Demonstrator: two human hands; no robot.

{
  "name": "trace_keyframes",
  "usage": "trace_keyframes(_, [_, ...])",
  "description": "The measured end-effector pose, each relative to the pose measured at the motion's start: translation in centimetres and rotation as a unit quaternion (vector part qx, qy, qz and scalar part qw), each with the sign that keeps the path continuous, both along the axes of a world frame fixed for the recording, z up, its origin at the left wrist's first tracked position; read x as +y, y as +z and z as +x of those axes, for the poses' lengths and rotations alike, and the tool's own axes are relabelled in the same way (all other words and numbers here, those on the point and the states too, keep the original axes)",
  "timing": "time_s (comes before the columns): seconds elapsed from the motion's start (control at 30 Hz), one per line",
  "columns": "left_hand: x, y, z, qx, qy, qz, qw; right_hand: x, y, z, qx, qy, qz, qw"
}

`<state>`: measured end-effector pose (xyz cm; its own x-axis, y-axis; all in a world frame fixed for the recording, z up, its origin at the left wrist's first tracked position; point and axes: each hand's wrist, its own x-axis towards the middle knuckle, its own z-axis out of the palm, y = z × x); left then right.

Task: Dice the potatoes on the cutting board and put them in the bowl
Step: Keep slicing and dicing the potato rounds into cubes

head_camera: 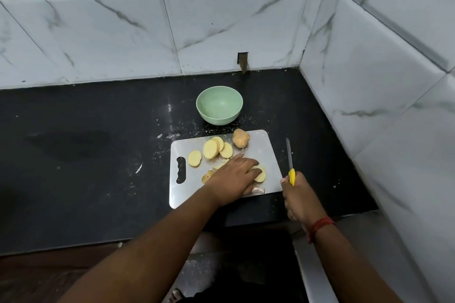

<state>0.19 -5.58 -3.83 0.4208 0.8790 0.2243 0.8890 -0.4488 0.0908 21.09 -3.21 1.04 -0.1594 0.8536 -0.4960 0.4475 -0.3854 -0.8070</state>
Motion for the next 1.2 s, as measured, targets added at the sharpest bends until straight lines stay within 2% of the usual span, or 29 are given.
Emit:
trace_keyframes(0.1, [-1.4,-0.8,0.2,0.015,0.006,0.034,0.999,-0.5,-0.2,-0.1,-0.029,0.042,0.007,0.999])
trace_keyframes(0.27, [-2.5,-2.2,0.1,0.065,0.028,-0.001,0.997,-0.7,0.3,-0.7,-0.075,0.1,0.009,0.992])
trace_keyframes(0.43, [-2.0,-1.5,0.5,0.08,0.037,-0.031,0.996,-0.6,0.5,-1.3,-0.22,0.179,0.081,0.955])
trace_keyframes(0.53, [-2.0,-1.5,0.6,0.064,0.018,-0.032,0.997,-0.8,0.5,-2.0,-0.268,0.209,0.094,0.936])
trace_keyframes(0.67, [-2.0,-1.2,0.7,0.02,0.027,-0.08,0.996,-0.6,0.2,-2.5,-0.312,0.235,0.088,0.916])
trace_keyframes(0.93, [-1.6,-0.9,0.3,0.034,0.003,-0.091,0.995,-0.3,0.9,-3.5,-0.358,0.292,0.054,0.885])
trace_keyframes(1.2, [-1.6,-0.5,0.8,0.052,0.019,-0.093,0.994,-2.9,0.0,-1.1,-0.346,0.296,0.039,0.89])
